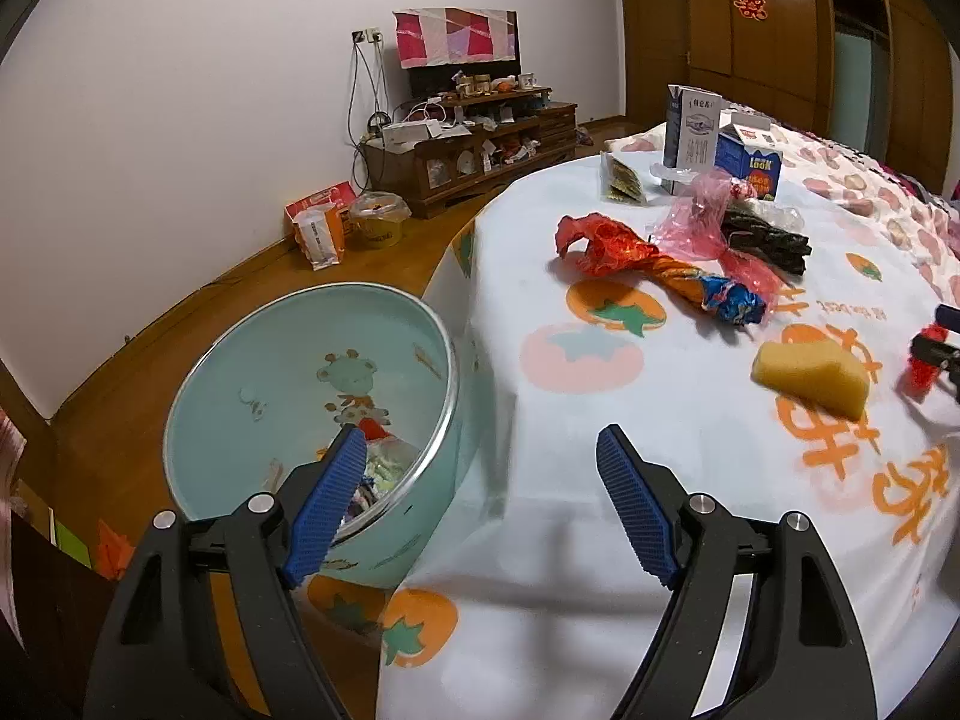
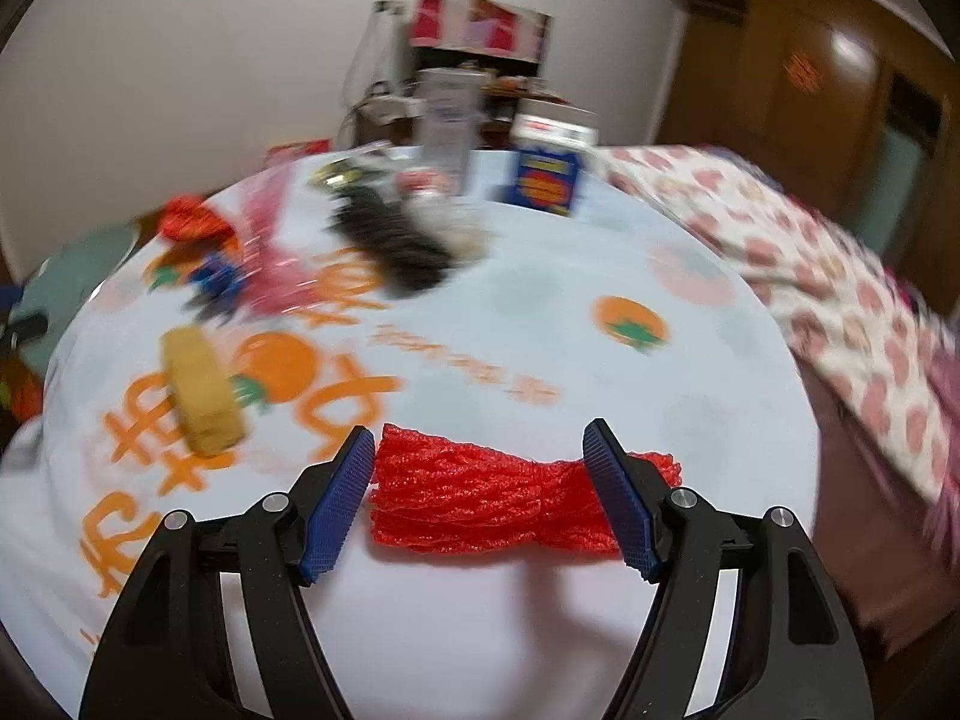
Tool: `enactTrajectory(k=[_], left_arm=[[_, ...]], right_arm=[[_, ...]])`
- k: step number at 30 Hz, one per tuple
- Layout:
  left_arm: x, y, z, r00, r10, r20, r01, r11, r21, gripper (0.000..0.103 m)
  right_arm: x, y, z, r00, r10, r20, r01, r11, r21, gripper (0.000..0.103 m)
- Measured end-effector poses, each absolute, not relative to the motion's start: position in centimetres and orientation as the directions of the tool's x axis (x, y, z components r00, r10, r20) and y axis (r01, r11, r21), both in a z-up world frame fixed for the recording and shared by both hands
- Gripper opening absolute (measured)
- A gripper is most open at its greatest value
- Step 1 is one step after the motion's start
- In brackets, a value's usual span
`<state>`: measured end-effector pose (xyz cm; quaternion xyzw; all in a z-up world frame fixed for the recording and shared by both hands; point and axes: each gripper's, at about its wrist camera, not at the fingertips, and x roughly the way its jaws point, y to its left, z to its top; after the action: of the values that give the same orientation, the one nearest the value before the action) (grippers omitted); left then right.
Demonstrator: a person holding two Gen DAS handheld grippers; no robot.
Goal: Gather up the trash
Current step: 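Grasp the red mesh net with the right tool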
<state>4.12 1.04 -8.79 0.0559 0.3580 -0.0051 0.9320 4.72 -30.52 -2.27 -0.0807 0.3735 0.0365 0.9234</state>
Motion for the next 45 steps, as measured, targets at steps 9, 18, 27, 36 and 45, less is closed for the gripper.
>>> enactTrajectory(k=[9, 18, 27, 36, 45], left_arm=[[4.6, -2.4, -7.6, 0.758, -0.031, -0.651, 0.112, 0.990, 0.084, 0.078], [5.1, -4.6, -7.9, 0.749, -0.045, -0.661, 0.137, 0.987, 0.088, 0.078], [6.0, -5.5, -7.9, 0.745, -0.049, -0.665, 0.141, 0.986, 0.086, 0.078], [6.2, -7.0, -8.2, 0.743, -0.064, -0.667, 0.171, 0.981, 0.096, 0.078], [6.2, -10.5, -7.8, 0.746, -0.121, -0.655, 0.246, 0.964, 0.102, 0.077]], right_arm=[[3.2, -34.9, -0.8, 0.756, 0.070, -0.650, -0.059, 0.998, 0.039, 0.072], [2.6, -36.4, 0.5, 0.797, 0.121, -0.592, -0.062, 0.991, 0.119, 0.083], [5.3, -38.4, -0.5, 0.772, 0.000, -0.636, 0.019, 1.000, 0.023, 0.065], [6.3, -39.4, -4.1, 0.675, 0.024, -0.737, -0.012, 1.000, 0.021, 0.037], [4.7, -38.8, -3.4, 0.713, 0.033, -0.700, -0.035, 0.999, 0.011, 0.019]])
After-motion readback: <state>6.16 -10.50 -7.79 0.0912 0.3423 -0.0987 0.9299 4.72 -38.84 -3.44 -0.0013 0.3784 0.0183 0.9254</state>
